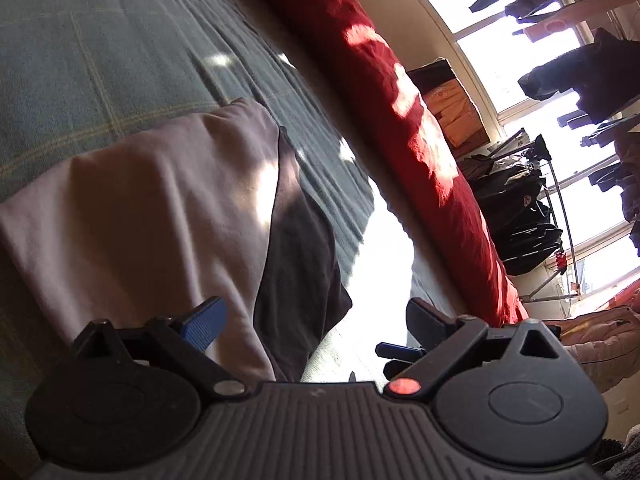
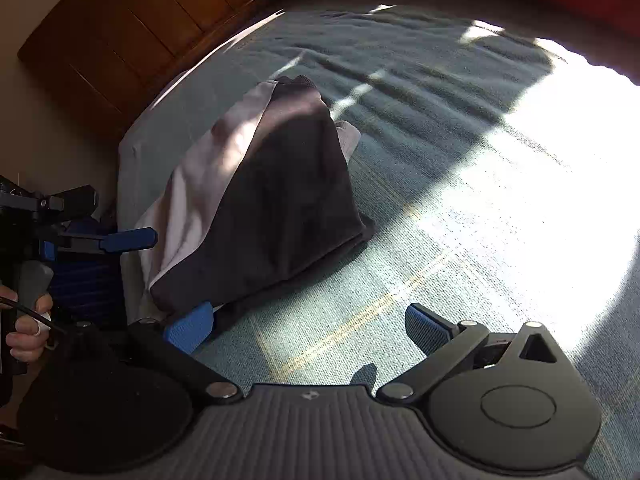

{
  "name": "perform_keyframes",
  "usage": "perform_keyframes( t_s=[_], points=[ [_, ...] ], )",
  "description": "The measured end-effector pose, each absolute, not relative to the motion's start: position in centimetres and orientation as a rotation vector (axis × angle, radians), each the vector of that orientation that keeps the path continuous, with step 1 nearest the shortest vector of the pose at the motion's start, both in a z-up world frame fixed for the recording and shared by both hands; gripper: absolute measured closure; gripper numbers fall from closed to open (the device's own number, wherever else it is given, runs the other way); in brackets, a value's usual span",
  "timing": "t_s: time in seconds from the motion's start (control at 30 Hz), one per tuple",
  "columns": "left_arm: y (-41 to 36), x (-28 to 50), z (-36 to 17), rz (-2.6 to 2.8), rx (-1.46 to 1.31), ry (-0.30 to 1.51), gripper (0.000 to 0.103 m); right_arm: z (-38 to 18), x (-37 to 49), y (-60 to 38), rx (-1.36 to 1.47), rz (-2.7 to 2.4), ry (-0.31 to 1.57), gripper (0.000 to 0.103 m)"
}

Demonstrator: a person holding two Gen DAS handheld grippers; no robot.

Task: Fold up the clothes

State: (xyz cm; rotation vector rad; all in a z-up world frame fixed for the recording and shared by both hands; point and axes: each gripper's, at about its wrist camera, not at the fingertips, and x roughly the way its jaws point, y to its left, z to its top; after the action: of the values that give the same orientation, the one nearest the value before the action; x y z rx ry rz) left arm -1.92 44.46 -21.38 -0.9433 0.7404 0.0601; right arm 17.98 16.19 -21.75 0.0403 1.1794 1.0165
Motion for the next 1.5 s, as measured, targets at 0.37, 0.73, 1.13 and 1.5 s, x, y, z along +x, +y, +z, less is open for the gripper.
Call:
perform_keyframes(
  t_s=[0.37, 0.73, 1.13, 1.5],
  points=[
    [44.5, -3.2, -23.2, 0.103, -0.960, 0.801, 0.007, -27.5, 22.9, 18.5, 0.480, 0.977, 1.295, 0.011],
    [46.3, -4.7, -21.8, 0.176, -0.897, 0.779, 0.007, -23.4, 25.1, 21.1, 0.019, 0.917, 1.112, 0.028],
    [49.3, -3.3, -23.2, 0.280, -0.740, 0.854, 0.008, -23.3, 19.5, 25.5, -0.162, 1.130, 1.129, 0.015],
    [45.1, 2.3, -20.0, 0.062, -0.592, 0.807, 0.007, -18.3, 14.5, 22.1, -0.392, 1.033, 1.160, 0.007]
  ],
)
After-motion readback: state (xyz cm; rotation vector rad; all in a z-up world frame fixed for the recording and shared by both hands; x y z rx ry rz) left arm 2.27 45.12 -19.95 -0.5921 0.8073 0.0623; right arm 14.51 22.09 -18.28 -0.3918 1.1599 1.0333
